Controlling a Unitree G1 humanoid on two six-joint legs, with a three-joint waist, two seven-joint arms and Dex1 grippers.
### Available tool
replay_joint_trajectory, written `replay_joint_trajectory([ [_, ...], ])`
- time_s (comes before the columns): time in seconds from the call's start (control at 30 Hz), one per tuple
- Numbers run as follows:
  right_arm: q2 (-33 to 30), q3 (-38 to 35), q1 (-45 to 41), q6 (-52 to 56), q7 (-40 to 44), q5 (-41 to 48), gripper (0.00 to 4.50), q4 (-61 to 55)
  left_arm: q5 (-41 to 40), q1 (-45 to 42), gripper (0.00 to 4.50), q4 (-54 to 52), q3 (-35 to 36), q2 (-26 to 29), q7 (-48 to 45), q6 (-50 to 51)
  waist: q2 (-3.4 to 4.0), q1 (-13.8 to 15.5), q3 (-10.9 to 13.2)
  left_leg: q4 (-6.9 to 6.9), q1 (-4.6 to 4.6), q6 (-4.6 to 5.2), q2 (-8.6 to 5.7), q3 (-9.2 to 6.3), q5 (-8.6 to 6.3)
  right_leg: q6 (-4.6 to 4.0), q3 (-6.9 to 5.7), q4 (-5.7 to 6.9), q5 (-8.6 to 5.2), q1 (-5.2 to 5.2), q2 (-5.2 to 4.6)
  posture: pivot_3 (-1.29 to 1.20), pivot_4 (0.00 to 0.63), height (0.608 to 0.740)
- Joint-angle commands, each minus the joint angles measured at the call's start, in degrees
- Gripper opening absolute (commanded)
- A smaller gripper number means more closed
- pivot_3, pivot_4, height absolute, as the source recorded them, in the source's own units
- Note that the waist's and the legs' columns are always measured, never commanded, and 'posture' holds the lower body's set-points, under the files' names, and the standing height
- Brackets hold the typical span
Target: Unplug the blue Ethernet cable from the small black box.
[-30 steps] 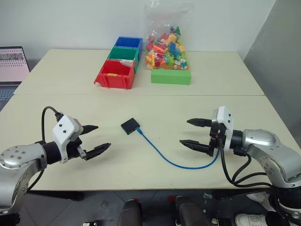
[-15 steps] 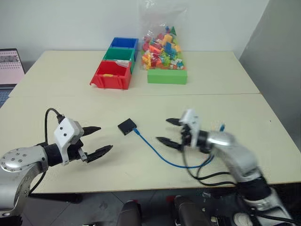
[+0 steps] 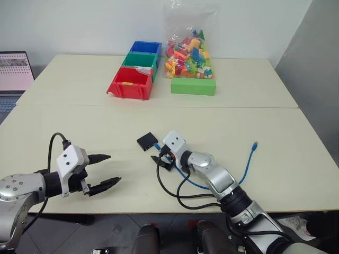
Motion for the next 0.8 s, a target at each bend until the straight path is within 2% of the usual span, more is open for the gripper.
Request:
replay_joint_trajectory([
  [0.03, 0.60, -1.21, -0.11, 1.10, -0.93, -1.03, 3.19, -0.36, -0.07, 0.09, 4.50, -0.08, 2.57, 0.89, -0.44, -0.92, 0.01, -0.03, 0.00, 0.00, 0.00, 0.00, 0.00, -0.01, 0.00, 0.00, -0.01, 0.00, 0.00, 0.00, 0.00, 0.00, 0.150, 0.740],
  [0.43, -0.90, 0.52, -0.35, -1.93, 1.22, -2.91, 0.19, -2.23, -0.16, -5.27, 4.50, 3.11, 0.06, -0.45, 2.20, 1.47, -0.02, 0.04, -0.01, 0.00, 0.00, 0.00, -0.01, -0.03, 0.00, 0.04, -0.03, 0.01, -0.02, 0.01, 0.00, 0.00, 0.150, 0.740],
  [0.6, -6.72, 2.10, -0.38, -11.53, 5.42, -5.84, 0.11, -6.16, -5.20, -8.26, 4.50, 1.99, -1.39, -0.68, 2.20, 9.76, -0.01, 0.12, 0.00, 0.01, -0.02, 0.00, -0.04, 0.00, 0.00, 0.09, -0.04, -0.01, -0.04, 0.01, 0.00, 0.00, 0.150, 0.740],
  [0.8, -14.82, 2.92, -2.78, -31.32, 14.70, -6.45, 0.11, -9.89, -17.49, -14.28, 4.50, 0.99, -1.81, -1.75, 2.41, 24.83, 0.00, -0.09, 0.02, 0.01, -0.02, 0.00, 0.01, -0.06, 0.00, 0.11, -0.07, 0.01, -0.06, 0.00, 0.06, 0.00, 0.150, 0.740],
])
